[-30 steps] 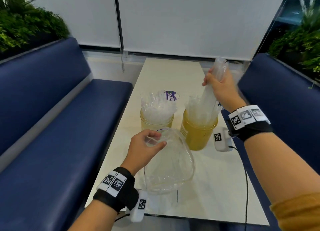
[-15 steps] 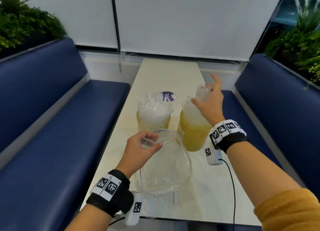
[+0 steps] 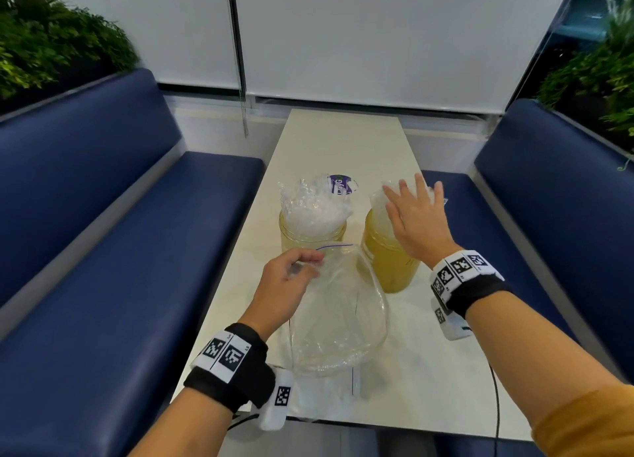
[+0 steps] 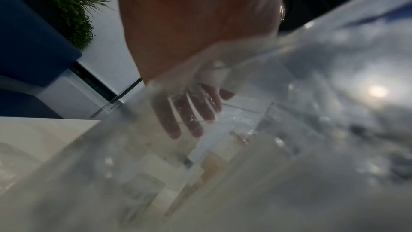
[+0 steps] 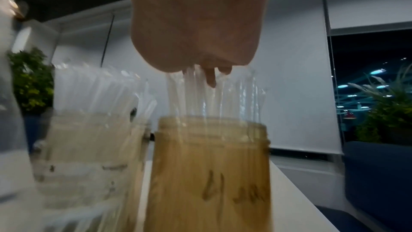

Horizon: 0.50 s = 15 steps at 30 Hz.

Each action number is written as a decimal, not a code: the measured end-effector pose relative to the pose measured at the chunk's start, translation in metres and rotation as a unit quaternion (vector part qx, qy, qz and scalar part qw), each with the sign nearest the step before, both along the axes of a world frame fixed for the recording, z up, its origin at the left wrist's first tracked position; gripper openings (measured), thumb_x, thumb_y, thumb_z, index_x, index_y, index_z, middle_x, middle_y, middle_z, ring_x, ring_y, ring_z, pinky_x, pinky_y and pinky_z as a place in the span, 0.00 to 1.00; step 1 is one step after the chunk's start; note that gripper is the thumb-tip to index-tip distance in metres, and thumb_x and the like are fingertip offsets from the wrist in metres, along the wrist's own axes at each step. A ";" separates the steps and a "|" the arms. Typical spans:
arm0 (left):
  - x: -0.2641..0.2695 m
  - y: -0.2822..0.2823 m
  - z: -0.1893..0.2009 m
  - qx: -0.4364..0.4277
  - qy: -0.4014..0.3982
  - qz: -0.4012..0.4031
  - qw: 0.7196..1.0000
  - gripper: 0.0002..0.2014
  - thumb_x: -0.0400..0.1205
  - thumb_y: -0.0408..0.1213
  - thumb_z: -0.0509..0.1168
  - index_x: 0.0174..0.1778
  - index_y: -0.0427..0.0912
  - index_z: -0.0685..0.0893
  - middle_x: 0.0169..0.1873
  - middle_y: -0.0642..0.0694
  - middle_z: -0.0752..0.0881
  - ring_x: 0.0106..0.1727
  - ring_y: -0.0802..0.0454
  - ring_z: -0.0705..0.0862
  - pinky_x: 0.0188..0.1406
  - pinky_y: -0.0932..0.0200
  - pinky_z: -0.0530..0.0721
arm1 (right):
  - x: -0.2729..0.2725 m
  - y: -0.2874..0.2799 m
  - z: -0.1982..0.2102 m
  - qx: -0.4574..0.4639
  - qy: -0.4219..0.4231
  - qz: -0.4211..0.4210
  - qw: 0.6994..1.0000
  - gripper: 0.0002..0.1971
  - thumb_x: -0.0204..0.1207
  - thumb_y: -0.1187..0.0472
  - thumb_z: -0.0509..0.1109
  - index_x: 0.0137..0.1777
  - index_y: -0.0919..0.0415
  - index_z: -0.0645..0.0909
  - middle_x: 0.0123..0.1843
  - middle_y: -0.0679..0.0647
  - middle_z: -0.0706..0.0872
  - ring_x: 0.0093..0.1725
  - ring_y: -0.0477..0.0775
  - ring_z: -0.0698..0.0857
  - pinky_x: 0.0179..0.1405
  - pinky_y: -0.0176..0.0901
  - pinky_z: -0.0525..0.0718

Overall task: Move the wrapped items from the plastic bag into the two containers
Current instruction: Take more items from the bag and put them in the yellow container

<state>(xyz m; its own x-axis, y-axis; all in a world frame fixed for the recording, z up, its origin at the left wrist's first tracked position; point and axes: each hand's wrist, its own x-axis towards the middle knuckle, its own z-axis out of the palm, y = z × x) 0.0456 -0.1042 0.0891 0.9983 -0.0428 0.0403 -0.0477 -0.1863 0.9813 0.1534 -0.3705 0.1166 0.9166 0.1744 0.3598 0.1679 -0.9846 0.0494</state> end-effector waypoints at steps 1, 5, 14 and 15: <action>0.000 -0.001 0.001 -0.015 0.005 -0.004 1.000 0.13 0.86 0.30 0.63 0.56 0.47 0.91 0.53 0.53 0.93 0.57 0.52 0.90 0.58 0.56 0.85 | -0.005 0.005 0.009 0.020 -0.031 0.000 0.999 0.27 0.89 0.46 0.44 0.83 0.51 0.68 0.84 0.58 0.71 0.86 0.67 0.61 0.85 0.70 0.46; 0.000 -0.002 0.004 -0.058 0.005 -0.004 0.998 0.18 0.90 0.29 0.54 0.60 0.41 0.90 0.56 0.47 0.93 0.56 0.47 0.91 0.52 0.64 0.86 | -0.045 0.053 0.057 0.171 -0.182 0.200 0.947 0.11 0.84 0.57 0.65 0.56 0.60 0.87 0.49 0.53 0.86 0.49 0.50 0.81 0.50 0.46 0.82; 0.003 0.006 0.006 -0.074 0.006 0.004 0.997 0.21 0.92 0.31 0.50 0.64 0.40 0.89 0.57 0.46 0.92 0.60 0.49 0.89 0.58 0.50 0.87 | -0.128 0.122 0.043 -0.258 0.206 0.291 0.898 0.15 0.76 0.77 0.66 0.58 0.64 0.85 0.62 0.60 0.83 0.65 0.64 0.81 0.52 0.54 0.82; 0.002 0.007 0.006 -0.074 0.008 0.004 0.997 0.21 0.92 0.31 0.50 0.64 0.40 0.89 0.56 0.45 0.93 0.59 0.46 0.89 0.56 0.52 0.87 | -0.129 0.122 0.035 -0.294 0.221 0.298 0.881 0.15 0.77 0.76 0.66 0.60 0.62 0.84 0.62 0.59 0.83 0.66 0.63 0.80 0.57 0.54 0.81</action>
